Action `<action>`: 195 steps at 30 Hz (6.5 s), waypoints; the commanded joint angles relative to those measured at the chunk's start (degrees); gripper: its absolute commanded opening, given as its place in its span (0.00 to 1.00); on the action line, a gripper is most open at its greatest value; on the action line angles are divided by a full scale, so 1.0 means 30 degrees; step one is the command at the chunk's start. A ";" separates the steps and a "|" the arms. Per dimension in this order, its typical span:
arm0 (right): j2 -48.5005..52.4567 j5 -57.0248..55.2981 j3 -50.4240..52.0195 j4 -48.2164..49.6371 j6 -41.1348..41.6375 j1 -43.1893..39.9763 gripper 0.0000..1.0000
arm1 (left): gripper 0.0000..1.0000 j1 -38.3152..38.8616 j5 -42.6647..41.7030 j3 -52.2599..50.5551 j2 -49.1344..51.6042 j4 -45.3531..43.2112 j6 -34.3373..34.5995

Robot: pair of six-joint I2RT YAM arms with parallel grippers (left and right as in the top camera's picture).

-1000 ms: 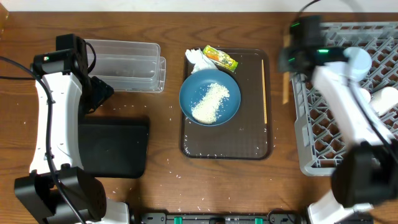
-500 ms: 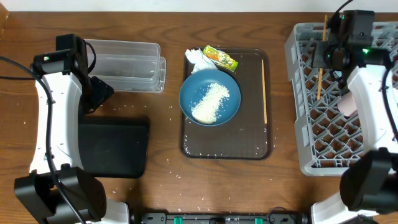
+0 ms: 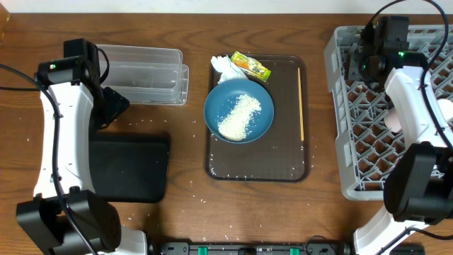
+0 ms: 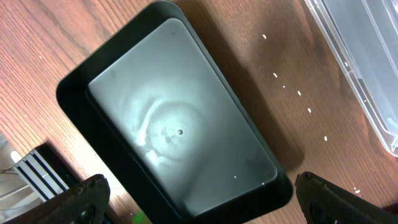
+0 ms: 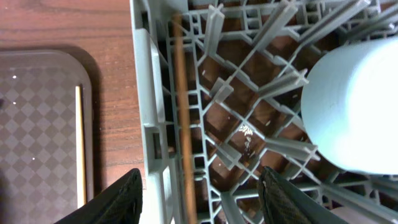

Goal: Sort waste into correct bins and load items into the dishwasher rack

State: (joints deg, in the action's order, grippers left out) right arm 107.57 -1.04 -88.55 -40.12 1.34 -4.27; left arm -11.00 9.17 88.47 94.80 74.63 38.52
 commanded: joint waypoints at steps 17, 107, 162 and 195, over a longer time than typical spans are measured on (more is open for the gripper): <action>-0.2171 0.4175 0.0080 -0.0991 0.2827 0.2783 0.45 | 0.98 -0.0073 0.0146 -0.0044 -0.0313 0.0102 -0.0117; -0.0787 -0.0364 -0.4095 -0.3949 -0.0044 0.1086 0.01 | 0.98 -0.0073 0.0146 -0.0044 -0.0313 0.0102 -0.0117; 0.1428 -0.0736 -0.1370 -0.0066 0.3621 0.1639 0.09 | 0.98 -0.0073 0.0146 -0.0044 -0.0313 0.0102 -0.0117; 0.0124 0.5238 -0.1370 -0.0415 0.3104 0.9129 0.99 | 0.98 -0.0073 0.0146 -0.0044 -0.0313 0.0102 -0.0117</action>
State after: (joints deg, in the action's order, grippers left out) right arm 105.16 15.20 -92.62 -41.30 11.70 20.60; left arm -11.00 9.15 88.47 94.80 74.61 38.54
